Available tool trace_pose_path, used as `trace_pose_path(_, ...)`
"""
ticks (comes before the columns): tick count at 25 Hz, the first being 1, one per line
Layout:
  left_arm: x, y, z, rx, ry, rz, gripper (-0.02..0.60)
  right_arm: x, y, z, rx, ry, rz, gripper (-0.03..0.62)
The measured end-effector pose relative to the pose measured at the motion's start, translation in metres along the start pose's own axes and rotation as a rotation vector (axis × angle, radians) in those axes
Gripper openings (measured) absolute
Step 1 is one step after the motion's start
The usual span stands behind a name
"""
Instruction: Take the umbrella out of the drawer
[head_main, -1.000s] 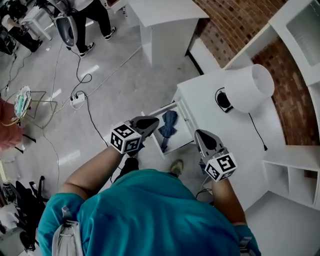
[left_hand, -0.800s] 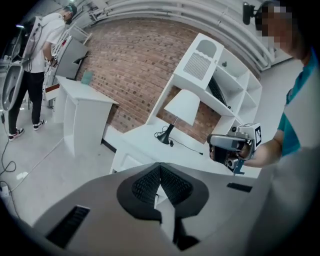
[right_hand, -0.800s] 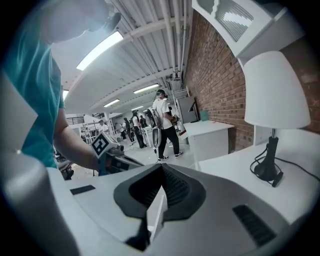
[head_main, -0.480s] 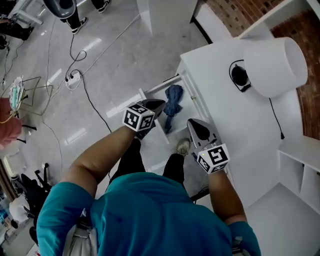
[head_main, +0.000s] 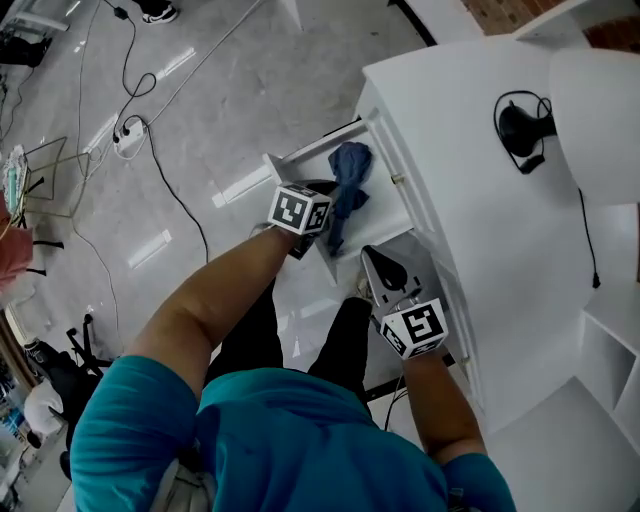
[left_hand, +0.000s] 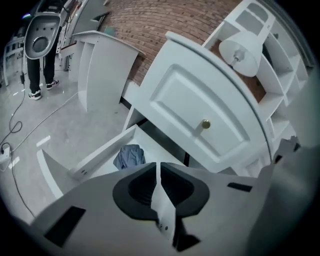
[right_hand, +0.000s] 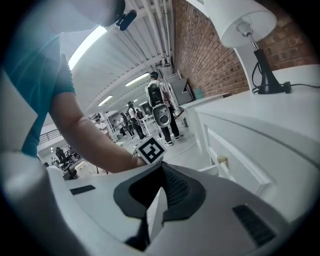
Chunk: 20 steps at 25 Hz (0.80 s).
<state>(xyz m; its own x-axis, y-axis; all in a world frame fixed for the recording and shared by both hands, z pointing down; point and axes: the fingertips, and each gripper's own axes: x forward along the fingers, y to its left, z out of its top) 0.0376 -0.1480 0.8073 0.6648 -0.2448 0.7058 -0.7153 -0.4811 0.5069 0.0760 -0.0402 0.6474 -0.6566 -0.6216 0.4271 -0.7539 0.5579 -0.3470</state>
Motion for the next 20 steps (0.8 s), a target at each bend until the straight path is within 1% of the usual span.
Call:
trace_pose_path(1,0.01,0.004,-0.005,0.001,0.013,0.009,0.022,0.002,-0.001,-0.009,0.006,0.007,0.004,0.023)
trace_pose_path(3,0.03,0.011,-0.015,-0.003,0.041,0.022,0.082,0.006,-0.004,-0.026,0.023,0.017,0.007,0.023)
trace_pose_path(7,0.07,0.031,-0.026,0.003,0.086,0.08,0.162,0.013,-0.011,-0.055,0.048,0.032,0.012,0.023)
trace_pose_path(10,0.094,0.045,-0.035,-0.028,0.143,0.129,0.257,0.014,-0.008,-0.071,0.051,0.043,0.028,0.023)
trace_pose_path(11,0.102,0.047,-0.037,-0.041,0.157,0.14,0.279,0.014,-0.008,-0.076,0.051,0.046,0.034,0.023)
trace_pose_path(14,0.121,0.054,-0.041,-0.074,0.189,0.176,0.304,0.013,-0.009,-0.088,0.067,0.054,0.039,0.022)
trace_pose_path(16,0.132,0.057,-0.052,-0.132,0.234,0.18,0.319,0.012,-0.01,-0.094,0.071,0.062,0.046,0.023)
trace_pose_path(18,0.141,0.065,-0.06,-0.185,0.255,0.187,0.327,0.012,-0.011,-0.1,0.076,0.065,0.052,0.023)
trace_pose_path(20,0.15,0.076,-0.062,-0.185,0.254,0.205,0.332,0.011,-0.012,-0.107,0.081,0.071,0.058,0.022)
